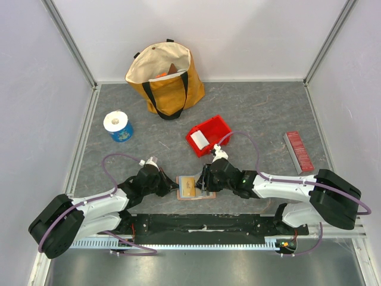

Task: Put the credit cards into the card holder
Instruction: Close the card holder at the center of the board.

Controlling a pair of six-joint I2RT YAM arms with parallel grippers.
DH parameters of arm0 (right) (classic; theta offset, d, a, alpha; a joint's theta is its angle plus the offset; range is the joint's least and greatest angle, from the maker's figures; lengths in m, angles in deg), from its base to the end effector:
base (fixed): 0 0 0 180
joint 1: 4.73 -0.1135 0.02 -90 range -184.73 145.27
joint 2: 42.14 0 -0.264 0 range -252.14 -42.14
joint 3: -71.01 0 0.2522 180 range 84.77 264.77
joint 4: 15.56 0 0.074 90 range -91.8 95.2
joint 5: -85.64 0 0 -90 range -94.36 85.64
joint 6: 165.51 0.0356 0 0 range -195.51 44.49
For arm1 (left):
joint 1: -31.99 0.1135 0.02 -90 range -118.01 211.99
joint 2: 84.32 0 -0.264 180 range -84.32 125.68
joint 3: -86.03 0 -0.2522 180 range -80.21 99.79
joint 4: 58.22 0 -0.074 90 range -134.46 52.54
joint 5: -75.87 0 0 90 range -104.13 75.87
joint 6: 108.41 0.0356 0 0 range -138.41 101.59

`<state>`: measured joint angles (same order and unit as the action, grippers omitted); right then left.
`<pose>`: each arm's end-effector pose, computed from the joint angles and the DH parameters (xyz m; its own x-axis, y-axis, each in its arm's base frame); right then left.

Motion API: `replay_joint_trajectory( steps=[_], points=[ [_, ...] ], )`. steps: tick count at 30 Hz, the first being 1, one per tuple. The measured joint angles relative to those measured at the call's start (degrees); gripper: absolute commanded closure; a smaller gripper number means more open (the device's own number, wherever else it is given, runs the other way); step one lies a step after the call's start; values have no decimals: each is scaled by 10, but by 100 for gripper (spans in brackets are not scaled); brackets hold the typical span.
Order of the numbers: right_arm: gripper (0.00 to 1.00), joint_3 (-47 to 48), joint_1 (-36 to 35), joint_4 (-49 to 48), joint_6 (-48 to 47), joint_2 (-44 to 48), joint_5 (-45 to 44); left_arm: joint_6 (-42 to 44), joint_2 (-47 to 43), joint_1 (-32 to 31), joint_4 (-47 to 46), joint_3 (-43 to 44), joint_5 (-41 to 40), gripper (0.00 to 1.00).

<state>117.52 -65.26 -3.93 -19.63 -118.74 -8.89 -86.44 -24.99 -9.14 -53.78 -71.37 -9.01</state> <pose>0.1297 0.2239 0.1710 -0.8781 0.1235 -0.4622 -0.1995 0.7835 0.5884 0.1259 -0.1141 0.1177 -0.8400 -0.4928 -0.2271 -0.1958 0.6657 -0.7201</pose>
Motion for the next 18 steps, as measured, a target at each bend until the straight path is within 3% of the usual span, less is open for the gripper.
replay_joint_trajectory(
  steps=[18],
  points=[
    [43,9,0,36,0,0,-25,0,0,0,0,0,0,98]
  ],
)
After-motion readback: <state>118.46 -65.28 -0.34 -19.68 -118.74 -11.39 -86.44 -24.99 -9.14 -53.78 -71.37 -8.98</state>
